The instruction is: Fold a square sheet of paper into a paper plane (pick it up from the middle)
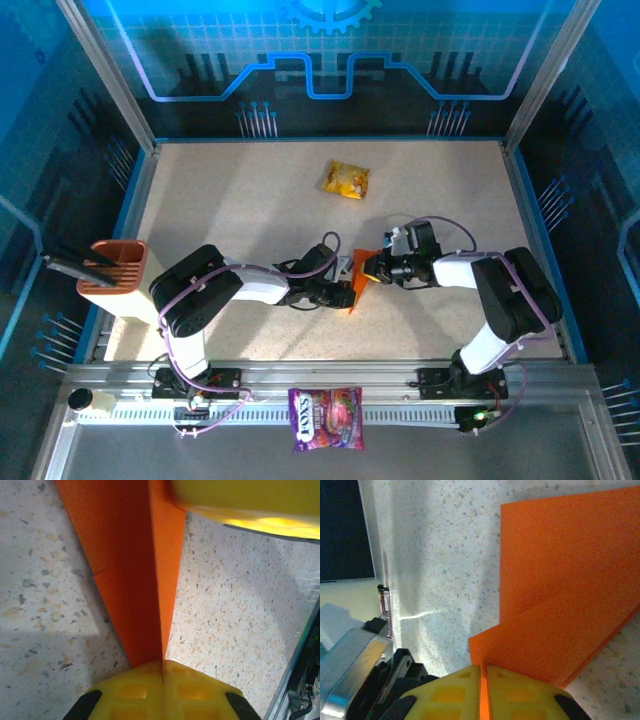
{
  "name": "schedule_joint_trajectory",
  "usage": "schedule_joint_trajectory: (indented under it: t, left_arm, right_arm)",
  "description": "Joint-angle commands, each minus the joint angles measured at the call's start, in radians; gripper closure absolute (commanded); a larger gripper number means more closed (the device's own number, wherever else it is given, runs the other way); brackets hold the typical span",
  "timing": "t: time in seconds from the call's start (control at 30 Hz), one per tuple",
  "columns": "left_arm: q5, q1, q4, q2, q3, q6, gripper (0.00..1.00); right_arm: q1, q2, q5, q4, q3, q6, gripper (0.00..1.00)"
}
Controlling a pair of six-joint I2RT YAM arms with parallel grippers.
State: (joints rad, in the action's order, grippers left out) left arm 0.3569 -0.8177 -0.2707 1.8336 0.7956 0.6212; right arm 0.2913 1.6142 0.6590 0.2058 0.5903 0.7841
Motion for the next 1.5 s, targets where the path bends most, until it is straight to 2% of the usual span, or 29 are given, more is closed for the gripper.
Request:
schedule_joint_trajectory:
  t: [0.0, 0.17, 0.47, 1.03, 1.47]
  left_arm:
    - [-0.001, -0.005, 0.085, 0.057, -0.043, 0.028, 0.94]
    - [-0.004, -0.004, 0.091, 0.052, -0.045, 0.031, 0.94]
    - [-0.007, -0.002, 0.091, 0.047, -0.043, 0.039, 0.94]
    - [-0.024, -0.002, 0.095, 0.048, -0.042, 0.040, 0.94]
    - [-0.027, -0.001, 0.064, 0.047, -0.059, 0.066, 0.94]
  right_arm:
    - [-0.018, -0.085, 0.008, -0.060, -0.027, -0.051, 0.87]
    - [-0.035, -0.125, 0.010, -0.102, -0.057, -0.091, 0.88]
    - [-0.033, -0.023, 0.055, 0.003, -0.038, -0.046, 0.92]
    - [-0.018, 0.103, 0.063, 0.058, 0.039, -0.017, 0.92]
    - [0.003, 0.142, 0.068, 0.093, 0.059, -0.002, 0.91]
